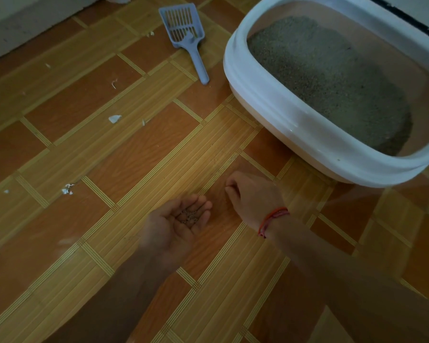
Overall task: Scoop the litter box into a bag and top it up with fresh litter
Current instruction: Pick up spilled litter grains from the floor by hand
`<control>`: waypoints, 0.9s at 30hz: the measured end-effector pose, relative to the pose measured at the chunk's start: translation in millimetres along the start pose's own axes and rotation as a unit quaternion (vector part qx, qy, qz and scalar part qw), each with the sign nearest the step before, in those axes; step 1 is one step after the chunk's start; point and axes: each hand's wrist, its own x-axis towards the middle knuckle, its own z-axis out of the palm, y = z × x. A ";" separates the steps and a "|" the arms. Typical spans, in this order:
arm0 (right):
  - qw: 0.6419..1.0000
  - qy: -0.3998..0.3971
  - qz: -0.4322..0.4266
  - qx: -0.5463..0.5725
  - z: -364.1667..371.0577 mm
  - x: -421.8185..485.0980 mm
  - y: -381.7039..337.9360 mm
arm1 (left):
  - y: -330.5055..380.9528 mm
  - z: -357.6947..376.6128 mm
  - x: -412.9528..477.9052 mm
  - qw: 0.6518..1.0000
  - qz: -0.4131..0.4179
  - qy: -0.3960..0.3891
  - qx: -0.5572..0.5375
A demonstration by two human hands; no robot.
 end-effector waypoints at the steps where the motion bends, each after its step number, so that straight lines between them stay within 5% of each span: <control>1: 1.000 -0.002 -0.002 -0.008 0.5 0.3 -0.4 | 0.1 0.0 0.1 1.000 0.000 0.002 -0.002; 10: 1.000 -0.002 -0.004 0.008 -5.4 -1.5 -7.8 | -0.4 3.4 0.6 1.000 -0.002 0.000 -0.003; 17: 0.990 0.030 -0.081 0.112 -23.3 -27.1 -42.8 | -1.4 0.5 4.5 0.999 0.012 -0.035 -0.002; 27: 0.982 0.047 -0.144 0.111 -13.6 -35.0 -55.0 | 2.2 1.0 4.8 0.997 0.022 -0.067 0.043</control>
